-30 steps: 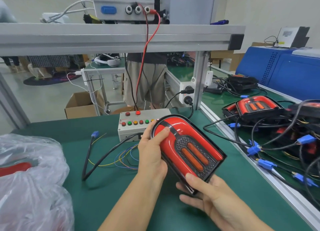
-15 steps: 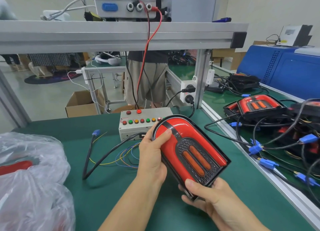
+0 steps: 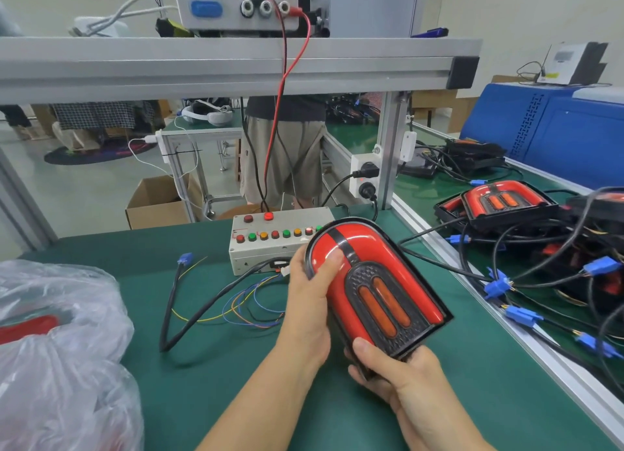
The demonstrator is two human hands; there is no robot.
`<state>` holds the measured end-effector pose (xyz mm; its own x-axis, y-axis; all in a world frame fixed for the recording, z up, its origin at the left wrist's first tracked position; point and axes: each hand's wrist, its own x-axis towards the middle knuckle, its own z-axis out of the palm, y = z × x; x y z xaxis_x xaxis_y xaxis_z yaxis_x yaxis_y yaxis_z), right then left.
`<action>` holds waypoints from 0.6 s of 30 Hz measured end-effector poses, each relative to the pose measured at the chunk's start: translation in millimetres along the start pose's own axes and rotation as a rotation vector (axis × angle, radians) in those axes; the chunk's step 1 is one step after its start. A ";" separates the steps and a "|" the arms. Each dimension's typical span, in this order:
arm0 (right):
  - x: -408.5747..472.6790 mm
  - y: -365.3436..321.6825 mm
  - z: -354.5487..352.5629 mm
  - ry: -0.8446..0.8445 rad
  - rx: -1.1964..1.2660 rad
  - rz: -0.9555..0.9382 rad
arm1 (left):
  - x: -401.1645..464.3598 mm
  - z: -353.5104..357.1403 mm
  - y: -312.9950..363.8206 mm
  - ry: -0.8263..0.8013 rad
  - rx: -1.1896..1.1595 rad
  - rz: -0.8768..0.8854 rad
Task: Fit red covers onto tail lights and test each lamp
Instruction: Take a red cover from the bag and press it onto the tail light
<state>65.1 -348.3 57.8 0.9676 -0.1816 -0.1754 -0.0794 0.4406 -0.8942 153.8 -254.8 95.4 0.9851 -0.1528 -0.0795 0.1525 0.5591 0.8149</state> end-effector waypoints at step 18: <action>1.8 -53.8 -23.4 -0.184 0.330 0.072 | -3.8 18.3 6.3 -0.420 0.760 0.084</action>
<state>65.6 -392.9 96.0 0.9916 0.0079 -0.1290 -0.0963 0.7110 -0.6966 149.5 -265.5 111.3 0.8567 -0.5071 0.0948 -0.1619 -0.0899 0.9827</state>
